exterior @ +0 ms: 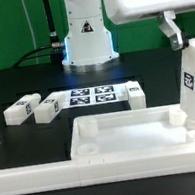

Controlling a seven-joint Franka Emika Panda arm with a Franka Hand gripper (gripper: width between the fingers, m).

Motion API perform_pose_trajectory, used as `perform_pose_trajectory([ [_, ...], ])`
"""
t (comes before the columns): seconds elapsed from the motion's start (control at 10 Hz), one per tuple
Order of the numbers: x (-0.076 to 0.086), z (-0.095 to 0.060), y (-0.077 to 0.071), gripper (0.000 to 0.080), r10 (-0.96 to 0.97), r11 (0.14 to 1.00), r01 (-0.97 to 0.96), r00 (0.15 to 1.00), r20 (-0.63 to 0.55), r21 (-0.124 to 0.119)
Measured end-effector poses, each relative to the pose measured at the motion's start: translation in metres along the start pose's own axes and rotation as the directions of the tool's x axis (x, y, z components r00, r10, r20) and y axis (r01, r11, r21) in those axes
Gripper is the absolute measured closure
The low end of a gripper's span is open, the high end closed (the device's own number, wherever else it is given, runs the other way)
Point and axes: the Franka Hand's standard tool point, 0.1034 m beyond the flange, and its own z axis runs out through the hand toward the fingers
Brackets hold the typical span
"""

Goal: Assemble desk

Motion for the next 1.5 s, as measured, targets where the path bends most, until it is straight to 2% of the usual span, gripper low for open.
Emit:
perform_pose_trajectory([
  [0.6, -0.010, 0.014, -0.001, 0.0509, -0.008, 1.000, 0.008, 1.000, 0.017, 0.005],
  [1.2, -0.015, 0.022, -0.003, 0.0509, -0.008, 1.000, 0.008, 1.000, 0.025, 0.008],
  [1.5, -0.018, 0.023, -0.005, 0.0509, -0.008, 1.000, 0.008, 0.999, -0.038, -0.003],
])
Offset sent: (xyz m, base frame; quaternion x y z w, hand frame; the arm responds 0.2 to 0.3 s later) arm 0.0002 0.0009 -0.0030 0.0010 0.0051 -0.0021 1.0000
